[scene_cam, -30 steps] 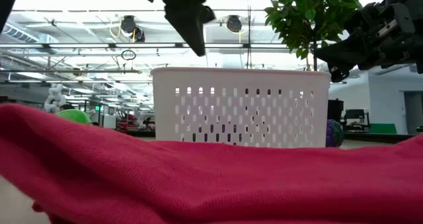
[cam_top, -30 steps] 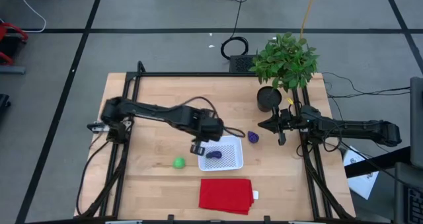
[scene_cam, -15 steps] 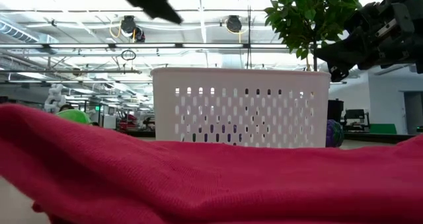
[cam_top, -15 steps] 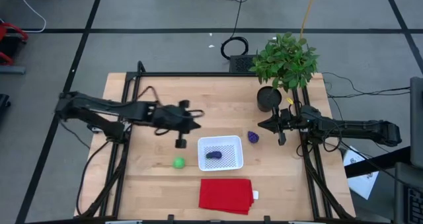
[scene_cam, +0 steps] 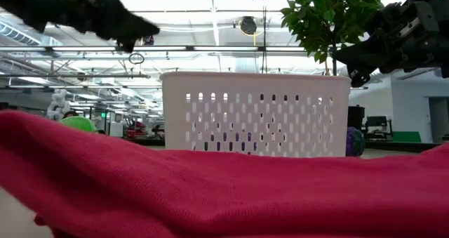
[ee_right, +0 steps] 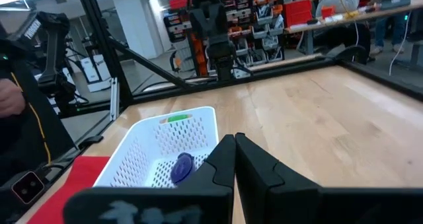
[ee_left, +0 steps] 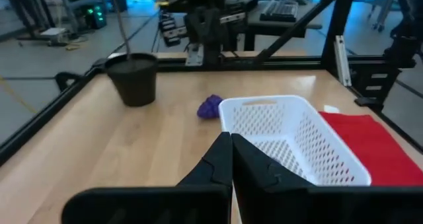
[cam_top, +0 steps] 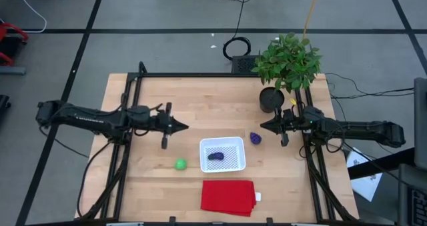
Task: Pick and placing Produce into tupperware
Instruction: Put the grapes into the white basket
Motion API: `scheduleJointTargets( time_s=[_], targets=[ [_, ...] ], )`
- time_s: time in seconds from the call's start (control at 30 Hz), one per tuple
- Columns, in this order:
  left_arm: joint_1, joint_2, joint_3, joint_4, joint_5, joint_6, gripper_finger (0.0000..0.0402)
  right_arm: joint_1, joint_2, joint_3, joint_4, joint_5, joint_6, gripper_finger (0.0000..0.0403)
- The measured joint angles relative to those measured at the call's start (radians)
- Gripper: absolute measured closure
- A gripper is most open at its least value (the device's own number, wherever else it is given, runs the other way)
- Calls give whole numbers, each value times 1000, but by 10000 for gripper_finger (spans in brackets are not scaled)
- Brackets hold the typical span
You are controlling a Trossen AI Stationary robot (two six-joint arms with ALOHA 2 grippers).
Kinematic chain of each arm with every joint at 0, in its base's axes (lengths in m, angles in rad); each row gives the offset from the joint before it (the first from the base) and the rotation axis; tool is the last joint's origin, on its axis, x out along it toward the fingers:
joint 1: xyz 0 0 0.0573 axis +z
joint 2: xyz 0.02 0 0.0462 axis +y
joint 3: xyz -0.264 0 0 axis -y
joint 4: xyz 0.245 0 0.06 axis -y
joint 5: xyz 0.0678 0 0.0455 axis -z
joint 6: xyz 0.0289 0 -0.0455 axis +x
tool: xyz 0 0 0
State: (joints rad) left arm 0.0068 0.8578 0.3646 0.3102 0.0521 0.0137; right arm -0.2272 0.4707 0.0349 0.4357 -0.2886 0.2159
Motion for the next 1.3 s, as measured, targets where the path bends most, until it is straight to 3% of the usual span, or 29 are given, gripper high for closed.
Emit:
scheduleJointTargets(
  time_s=[0.33, 0.57, 1.3],
  targets=[
    [19, -103, -192, 151, -29, 37, 401, 0, 27, 0, 0, 0, -3, 403],
    [60, -127, -242, 165, 29, 36, 401, 0, 30, 0, 0, 5, -17, 403],
    [85, -126, -248, 200, 27, 111, 399, 0, 131, 42, -11, 3, 58, 403]
  ],
)
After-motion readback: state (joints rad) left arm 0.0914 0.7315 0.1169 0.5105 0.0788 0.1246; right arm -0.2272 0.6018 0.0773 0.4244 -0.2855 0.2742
